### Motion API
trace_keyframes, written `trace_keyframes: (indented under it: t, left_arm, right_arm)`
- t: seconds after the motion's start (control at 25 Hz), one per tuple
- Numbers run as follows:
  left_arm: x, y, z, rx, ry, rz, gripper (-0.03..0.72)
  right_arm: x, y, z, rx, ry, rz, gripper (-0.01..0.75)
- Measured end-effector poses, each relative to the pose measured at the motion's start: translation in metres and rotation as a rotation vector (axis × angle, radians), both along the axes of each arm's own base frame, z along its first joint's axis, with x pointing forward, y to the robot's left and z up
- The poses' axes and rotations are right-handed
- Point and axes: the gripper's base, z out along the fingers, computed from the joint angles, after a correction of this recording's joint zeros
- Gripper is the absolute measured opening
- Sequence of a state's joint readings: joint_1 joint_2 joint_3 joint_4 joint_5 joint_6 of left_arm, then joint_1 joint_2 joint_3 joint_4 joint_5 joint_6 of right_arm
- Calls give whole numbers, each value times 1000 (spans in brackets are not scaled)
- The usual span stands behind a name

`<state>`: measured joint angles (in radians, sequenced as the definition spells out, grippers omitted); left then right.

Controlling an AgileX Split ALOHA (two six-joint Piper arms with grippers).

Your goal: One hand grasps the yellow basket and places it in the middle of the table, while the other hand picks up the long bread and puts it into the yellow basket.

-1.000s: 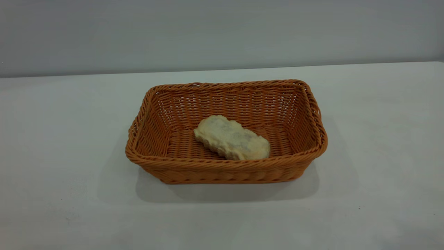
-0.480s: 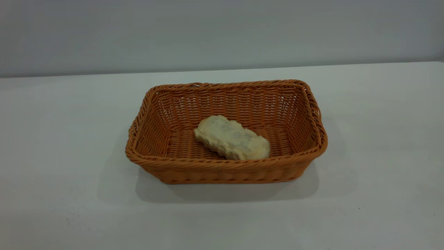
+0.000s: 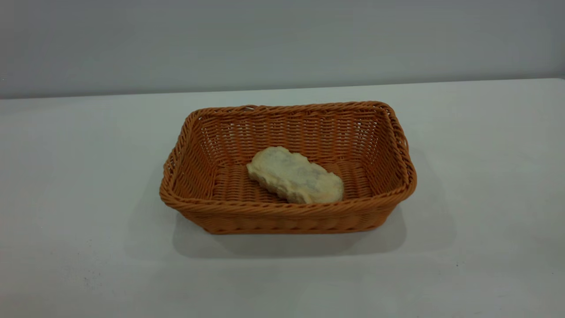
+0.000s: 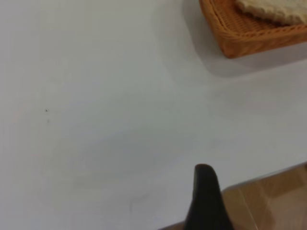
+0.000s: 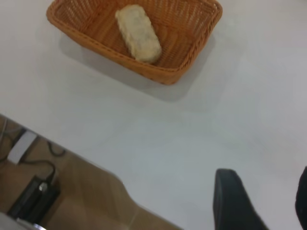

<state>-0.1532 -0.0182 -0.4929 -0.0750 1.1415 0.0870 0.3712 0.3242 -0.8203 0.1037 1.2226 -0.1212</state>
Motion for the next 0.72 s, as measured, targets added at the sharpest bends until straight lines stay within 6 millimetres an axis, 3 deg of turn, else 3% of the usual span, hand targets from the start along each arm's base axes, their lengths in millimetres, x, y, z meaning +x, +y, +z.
trace_keyframes:
  t: [0.4, 0.72]
  left_arm:
    - [0, 1, 0, 3, -5, 4, 583]
    - [0, 1, 0, 3, -5, 5, 583]
  right_arm:
    - [-26, -11, -45, 25, -74, -6, 362]
    - [-21, -11, -74, 16, -94, -22, 362]
